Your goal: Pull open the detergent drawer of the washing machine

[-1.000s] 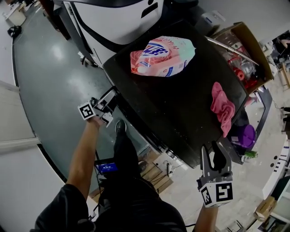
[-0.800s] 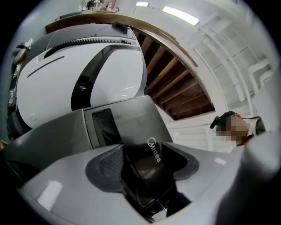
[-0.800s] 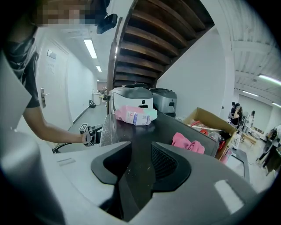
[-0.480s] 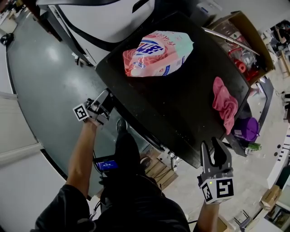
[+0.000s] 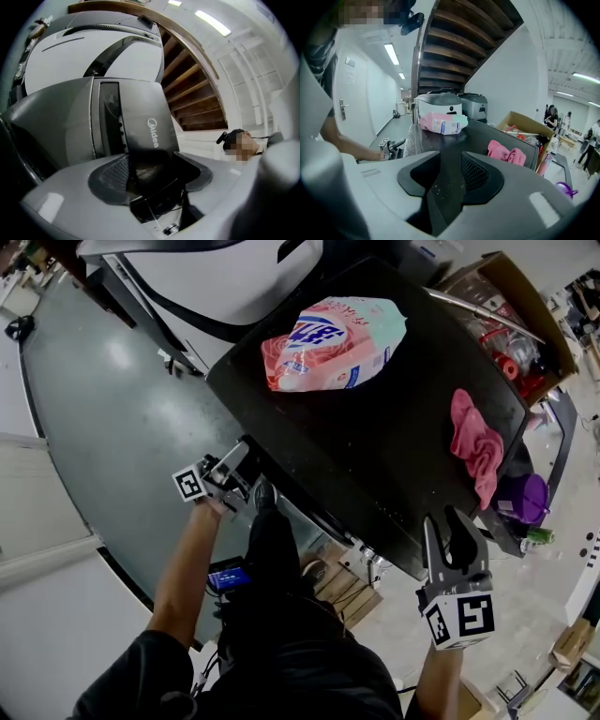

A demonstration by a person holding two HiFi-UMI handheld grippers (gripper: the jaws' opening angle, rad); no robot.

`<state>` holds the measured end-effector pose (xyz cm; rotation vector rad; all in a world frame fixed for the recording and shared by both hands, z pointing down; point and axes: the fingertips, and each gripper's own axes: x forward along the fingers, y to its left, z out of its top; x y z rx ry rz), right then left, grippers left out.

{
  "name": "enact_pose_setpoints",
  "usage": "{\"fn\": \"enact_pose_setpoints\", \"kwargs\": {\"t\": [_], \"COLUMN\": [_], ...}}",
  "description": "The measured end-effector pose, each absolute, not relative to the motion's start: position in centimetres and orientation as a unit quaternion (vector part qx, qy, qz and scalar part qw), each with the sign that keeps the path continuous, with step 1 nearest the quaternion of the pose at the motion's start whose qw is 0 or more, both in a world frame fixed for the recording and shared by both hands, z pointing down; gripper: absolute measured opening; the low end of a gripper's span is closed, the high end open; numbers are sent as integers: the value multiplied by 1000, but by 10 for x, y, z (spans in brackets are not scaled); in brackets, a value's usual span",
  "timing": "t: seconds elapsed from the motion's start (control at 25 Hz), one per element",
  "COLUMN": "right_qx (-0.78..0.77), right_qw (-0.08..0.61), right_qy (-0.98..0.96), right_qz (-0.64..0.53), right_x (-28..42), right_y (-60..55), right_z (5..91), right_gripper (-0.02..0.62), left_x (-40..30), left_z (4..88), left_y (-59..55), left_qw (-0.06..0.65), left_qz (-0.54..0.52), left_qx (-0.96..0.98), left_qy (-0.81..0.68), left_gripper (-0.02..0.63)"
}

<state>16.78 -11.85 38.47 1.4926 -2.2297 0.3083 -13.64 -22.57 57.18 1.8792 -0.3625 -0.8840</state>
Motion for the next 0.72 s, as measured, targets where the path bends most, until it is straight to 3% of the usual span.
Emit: {"fn": "enact_pose_setpoints", "kwargs": {"t": [0.6, 0.72], "right_qx": [538, 539], "right_qw": [246, 251], "right_qy": [-797, -795], "right_qz": [119, 120], "right_x": [174, 173], "right_y": [-102, -100], "right_z": [399, 401], "right_gripper": [120, 120], "left_x": [-138, -137], "left_z": [576, 578], "left_y": [-233, -231], "left_qw": [467, 478], "left_qz": [-310, -306], "left_qx": [812, 810], "left_qy": [-164, -153], "left_gripper": [318, 284]}}
